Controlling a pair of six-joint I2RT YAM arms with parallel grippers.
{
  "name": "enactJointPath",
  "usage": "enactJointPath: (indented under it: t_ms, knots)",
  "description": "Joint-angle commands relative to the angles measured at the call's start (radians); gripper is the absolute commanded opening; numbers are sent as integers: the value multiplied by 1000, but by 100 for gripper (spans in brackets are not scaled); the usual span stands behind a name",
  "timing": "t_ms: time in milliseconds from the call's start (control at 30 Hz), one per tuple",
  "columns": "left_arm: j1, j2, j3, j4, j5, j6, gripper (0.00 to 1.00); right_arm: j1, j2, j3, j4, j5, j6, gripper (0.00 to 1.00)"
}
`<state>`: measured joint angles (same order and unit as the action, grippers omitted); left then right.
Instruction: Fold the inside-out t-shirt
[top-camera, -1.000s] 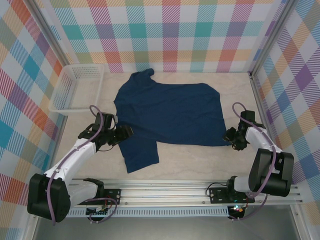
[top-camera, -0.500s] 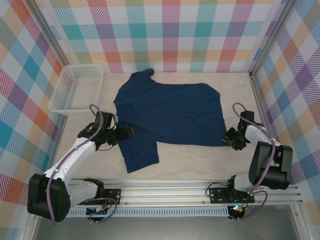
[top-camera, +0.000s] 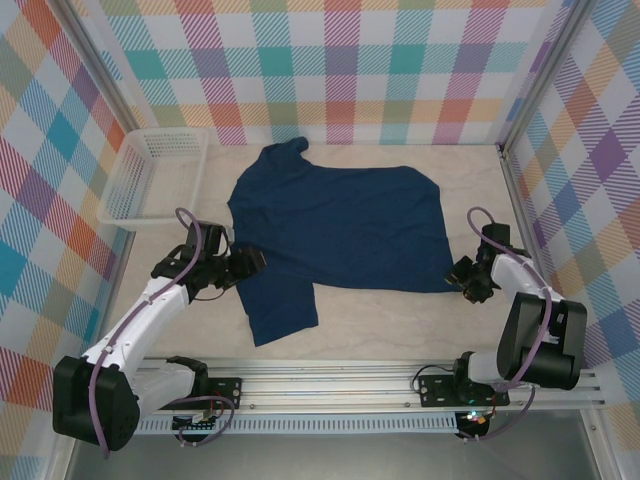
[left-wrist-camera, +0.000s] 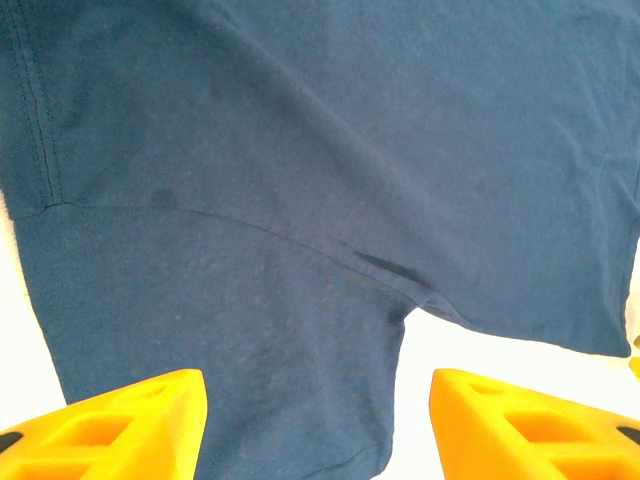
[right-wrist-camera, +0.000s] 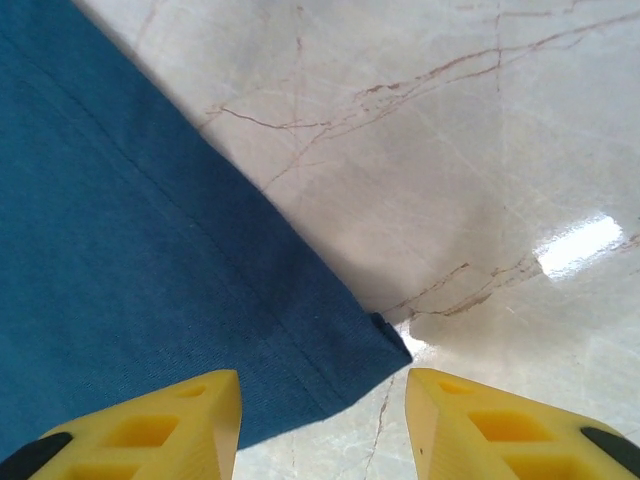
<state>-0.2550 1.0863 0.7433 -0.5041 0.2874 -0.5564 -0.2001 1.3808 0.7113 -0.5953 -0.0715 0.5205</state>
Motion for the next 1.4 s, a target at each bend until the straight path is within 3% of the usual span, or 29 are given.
enactJointPath:
  t_ms: [0,167,467,700,1000,1100,1367]
  knots:
    - [-12,-21,31,-29,9,22,61,-8,28,-4,-9,6,34,47]
    - [-13,-23,35,-28,12,29,61,-7,69,1,25,13,45,46]
    - [-12,-30,29,-76,2,28,61,-7,42,2,52,21,31,20]
    - [-41,-137,-81,-235,-73,-50,61,-7,-19,12,59,-19,0,3]
    - [-270,-202,-229,-310,-171,-272,61,-6,-65,9,61,-65,-52,0]
    - [-336,-188,-263,-276,-155,-308,61,-6,-71,5,75,-79,-56,0]
    - [-363,-18,-242,-142,-117,-232,49,-6,-69,5,89,-116,-54,0]
